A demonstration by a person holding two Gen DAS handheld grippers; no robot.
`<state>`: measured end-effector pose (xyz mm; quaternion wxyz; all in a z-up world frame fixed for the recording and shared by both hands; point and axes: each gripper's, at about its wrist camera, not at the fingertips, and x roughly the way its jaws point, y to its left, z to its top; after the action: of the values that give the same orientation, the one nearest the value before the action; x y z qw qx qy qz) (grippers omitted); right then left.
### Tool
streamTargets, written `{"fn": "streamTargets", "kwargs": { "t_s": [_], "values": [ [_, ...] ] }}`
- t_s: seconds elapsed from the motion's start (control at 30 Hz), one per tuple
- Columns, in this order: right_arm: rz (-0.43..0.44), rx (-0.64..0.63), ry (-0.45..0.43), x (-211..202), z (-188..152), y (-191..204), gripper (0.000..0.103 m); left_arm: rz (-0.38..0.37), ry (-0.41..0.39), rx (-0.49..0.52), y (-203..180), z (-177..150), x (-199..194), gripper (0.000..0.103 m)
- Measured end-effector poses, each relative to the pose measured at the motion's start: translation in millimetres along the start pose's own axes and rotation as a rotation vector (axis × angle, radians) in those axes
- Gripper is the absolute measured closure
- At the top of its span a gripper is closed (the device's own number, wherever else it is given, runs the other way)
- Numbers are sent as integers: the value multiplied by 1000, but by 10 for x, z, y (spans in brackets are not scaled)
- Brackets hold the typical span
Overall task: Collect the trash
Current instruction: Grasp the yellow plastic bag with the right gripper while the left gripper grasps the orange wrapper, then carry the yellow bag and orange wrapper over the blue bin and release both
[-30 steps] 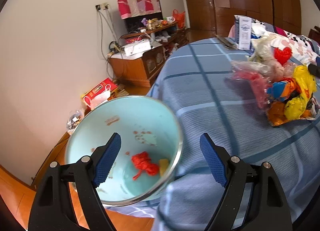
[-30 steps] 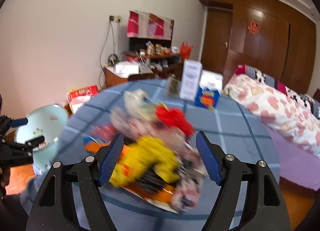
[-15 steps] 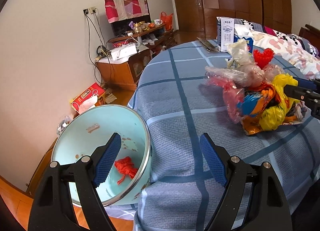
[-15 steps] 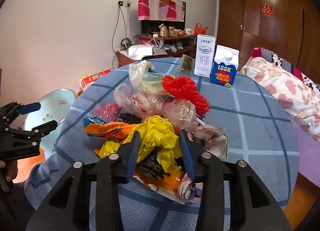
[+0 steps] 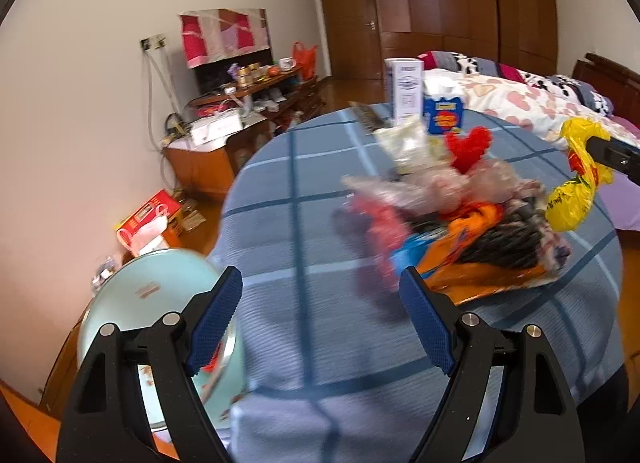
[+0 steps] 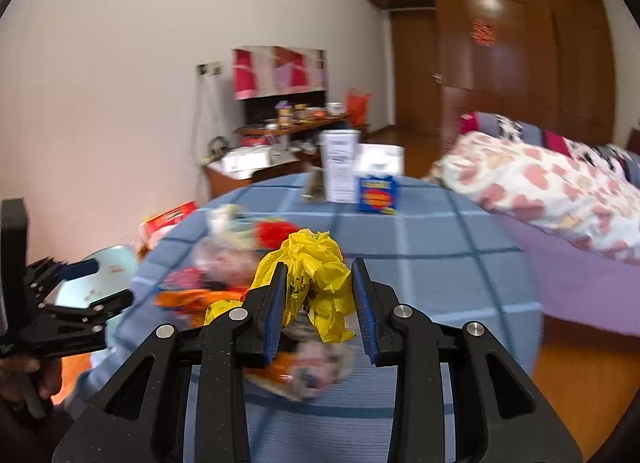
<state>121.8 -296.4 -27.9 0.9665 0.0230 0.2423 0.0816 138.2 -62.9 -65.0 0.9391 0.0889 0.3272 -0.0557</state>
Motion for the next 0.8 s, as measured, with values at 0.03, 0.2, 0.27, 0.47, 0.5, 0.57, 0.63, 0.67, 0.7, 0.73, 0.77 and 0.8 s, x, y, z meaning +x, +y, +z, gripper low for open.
{"fn": "streamTargets", "kwargs": {
  "t_s": [0.03,0.2,0.27,0.47,0.5,0.57,0.63,0.67,0.7,0.73,0.77,0.8],
  "values": [
    [-18,13,2,7,-16,-84,70,-11,0,3,-58,21,16,24],
    [-61,56,26,61,-166,-383,69,-63,9,46,-361,104,158,26],
    [-60,65,32,87,-213,-418,69,-69,28,70,-445,100,265,47],
    [-37,74,5,45,-207,-406,69,-113,55,94,-467,99,275,77],
    [-29,72,-8,6,-170,-379,69,-120,48,95,-464,111,238,78],
    [-22,64,-26,-52,-132,-326,69,-128,17,96,-399,131,73,79],
    [-3,56,-42,-102,-70,-240,69,-134,-9,92,-331,160,-68,79],
    [3,55,-45,-103,-47,-229,69,-130,-22,94,-304,171,-125,79],
    [12,51,-52,-103,-13,-177,69,-116,-39,98,-263,177,-195,79],
    [16,47,-56,-96,9,-143,69,-104,-47,96,-217,180,-244,79],
    [23,43,-58,-76,36,-97,69,-97,-49,85,-163,184,-282,79],
    [29,39,-61,-54,57,-47,69,-91,-53,77,-127,185,-305,79]
  ]
}}
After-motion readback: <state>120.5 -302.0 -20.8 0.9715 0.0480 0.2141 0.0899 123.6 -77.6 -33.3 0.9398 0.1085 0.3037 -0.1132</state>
